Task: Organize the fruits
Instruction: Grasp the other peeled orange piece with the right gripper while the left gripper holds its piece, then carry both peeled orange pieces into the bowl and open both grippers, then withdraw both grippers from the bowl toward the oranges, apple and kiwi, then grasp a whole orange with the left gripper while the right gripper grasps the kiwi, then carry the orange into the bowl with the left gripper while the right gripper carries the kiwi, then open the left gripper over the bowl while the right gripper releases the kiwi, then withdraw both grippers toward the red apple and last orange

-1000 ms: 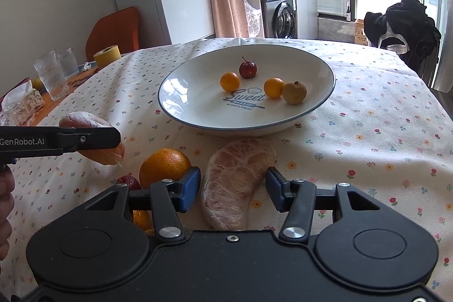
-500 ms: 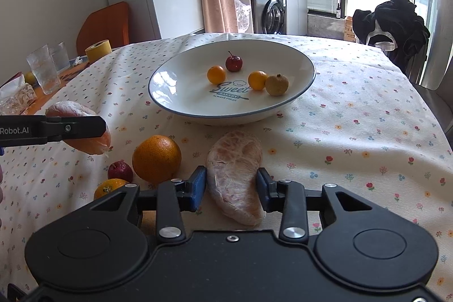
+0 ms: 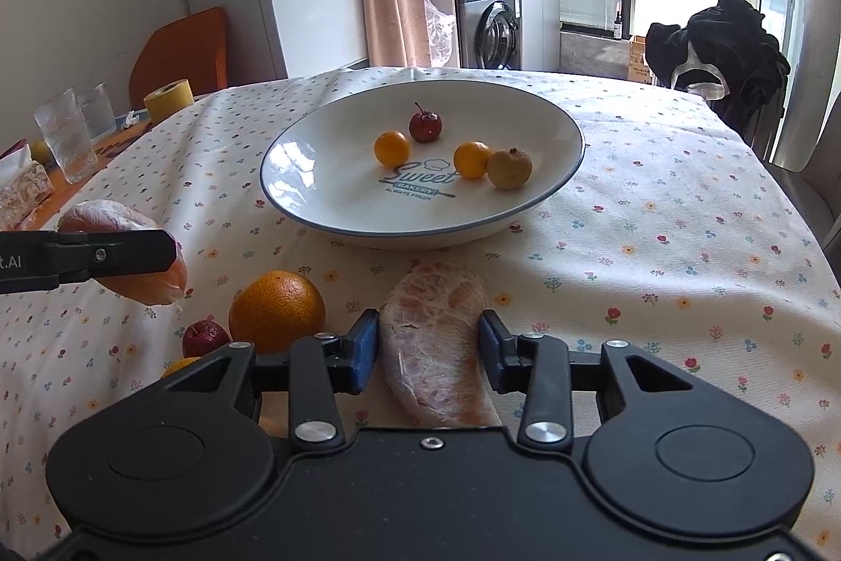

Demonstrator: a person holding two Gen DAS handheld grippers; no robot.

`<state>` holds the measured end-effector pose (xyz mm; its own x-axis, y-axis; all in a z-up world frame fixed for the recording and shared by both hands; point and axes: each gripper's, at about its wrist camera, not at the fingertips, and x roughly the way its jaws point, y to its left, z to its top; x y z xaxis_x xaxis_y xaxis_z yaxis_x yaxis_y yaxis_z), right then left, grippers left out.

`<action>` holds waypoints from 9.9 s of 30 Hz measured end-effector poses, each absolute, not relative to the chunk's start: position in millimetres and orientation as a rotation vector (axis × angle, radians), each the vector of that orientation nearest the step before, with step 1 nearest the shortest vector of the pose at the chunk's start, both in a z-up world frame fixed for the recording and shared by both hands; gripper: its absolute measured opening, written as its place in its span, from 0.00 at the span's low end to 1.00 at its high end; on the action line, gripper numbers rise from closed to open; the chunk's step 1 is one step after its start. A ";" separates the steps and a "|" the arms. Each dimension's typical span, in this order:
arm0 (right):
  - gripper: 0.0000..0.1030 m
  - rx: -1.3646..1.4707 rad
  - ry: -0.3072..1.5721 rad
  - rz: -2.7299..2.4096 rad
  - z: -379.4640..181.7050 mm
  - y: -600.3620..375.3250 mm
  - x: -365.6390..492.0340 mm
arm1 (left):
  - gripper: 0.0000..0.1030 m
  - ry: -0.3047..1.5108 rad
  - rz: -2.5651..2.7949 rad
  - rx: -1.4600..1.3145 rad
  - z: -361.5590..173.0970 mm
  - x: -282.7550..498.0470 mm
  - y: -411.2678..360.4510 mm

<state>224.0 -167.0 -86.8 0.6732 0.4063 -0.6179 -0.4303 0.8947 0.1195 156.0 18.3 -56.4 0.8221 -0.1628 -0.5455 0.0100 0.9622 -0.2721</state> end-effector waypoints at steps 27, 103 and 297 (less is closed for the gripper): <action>0.15 0.089 0.549 0.460 -39.6 -214.7 218.1 | 0.20 0.582 -0.155 -0.192 -36.2 201.5 -16.1; 0.86 0.126 0.506 0.555 -30.2 -180.2 218.7 | 0.91 0.576 0.043 -0.243 -38.7 140.9 32.6; 0.64 0.142 0.571 0.618 -39.3 -189.7 228.6 | 0.80 0.585 -0.037 -0.212 -33.6 155.7 20.1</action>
<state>228.6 -189.7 -39.3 0.6670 0.5839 -0.4629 -0.5077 0.8108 0.2913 155.7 20.1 -33.6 0.8339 -0.0951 -0.5436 -0.0250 0.9775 -0.2093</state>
